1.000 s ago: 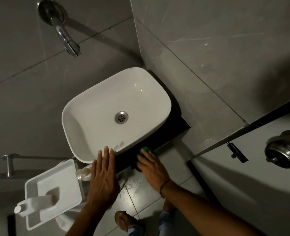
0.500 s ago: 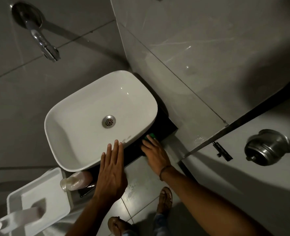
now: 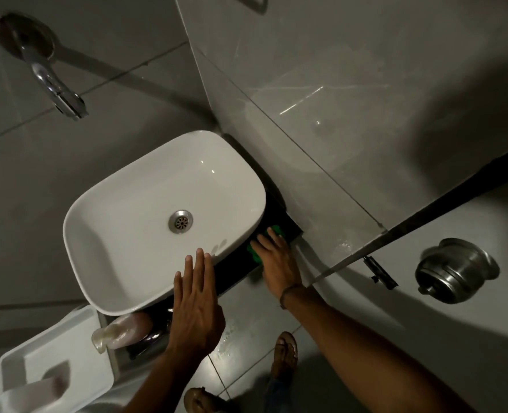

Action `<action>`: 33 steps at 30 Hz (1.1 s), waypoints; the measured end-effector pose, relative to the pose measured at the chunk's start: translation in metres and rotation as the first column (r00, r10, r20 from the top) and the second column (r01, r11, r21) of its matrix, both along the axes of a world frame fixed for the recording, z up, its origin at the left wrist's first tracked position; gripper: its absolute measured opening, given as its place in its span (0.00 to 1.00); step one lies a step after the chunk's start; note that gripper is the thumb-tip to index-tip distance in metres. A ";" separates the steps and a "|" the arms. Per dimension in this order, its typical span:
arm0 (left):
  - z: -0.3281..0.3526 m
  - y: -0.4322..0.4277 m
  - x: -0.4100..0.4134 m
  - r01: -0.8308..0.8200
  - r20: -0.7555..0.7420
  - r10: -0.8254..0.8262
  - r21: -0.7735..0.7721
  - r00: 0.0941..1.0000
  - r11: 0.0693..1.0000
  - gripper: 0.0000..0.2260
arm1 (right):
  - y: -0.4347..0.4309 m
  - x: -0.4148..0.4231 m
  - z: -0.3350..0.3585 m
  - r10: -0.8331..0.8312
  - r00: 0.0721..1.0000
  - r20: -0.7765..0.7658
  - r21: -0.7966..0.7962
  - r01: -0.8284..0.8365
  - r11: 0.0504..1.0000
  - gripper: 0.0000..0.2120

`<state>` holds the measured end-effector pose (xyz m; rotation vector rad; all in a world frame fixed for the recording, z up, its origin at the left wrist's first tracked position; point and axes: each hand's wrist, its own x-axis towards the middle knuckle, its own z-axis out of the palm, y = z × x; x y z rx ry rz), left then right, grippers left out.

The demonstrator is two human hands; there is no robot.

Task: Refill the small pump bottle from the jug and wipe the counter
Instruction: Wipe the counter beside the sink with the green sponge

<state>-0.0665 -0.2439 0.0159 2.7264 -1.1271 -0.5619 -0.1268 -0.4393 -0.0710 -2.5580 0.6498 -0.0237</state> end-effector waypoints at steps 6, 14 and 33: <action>-0.001 0.001 0.000 0.009 0.005 -0.009 0.031 1.000 0.999 0.46 | -0.026 -0.013 -0.008 -0.099 0.995 0.013 -0.006 0.099 0.995 0.32; 0.001 0.017 -0.009 0.035 0.000 -0.035 -0.063 0.999 0.997 0.46 | -0.013 -0.019 -0.001 -0.175 0.983 0.051 0.064 0.171 0.983 0.37; -0.076 0.387 -0.019 -0.299 -0.068 0.328 0.268 0.942 0.916 0.35 | 0.379 0.003 -0.034 0.277 0.943 -0.184 0.423 -0.178 0.888 0.36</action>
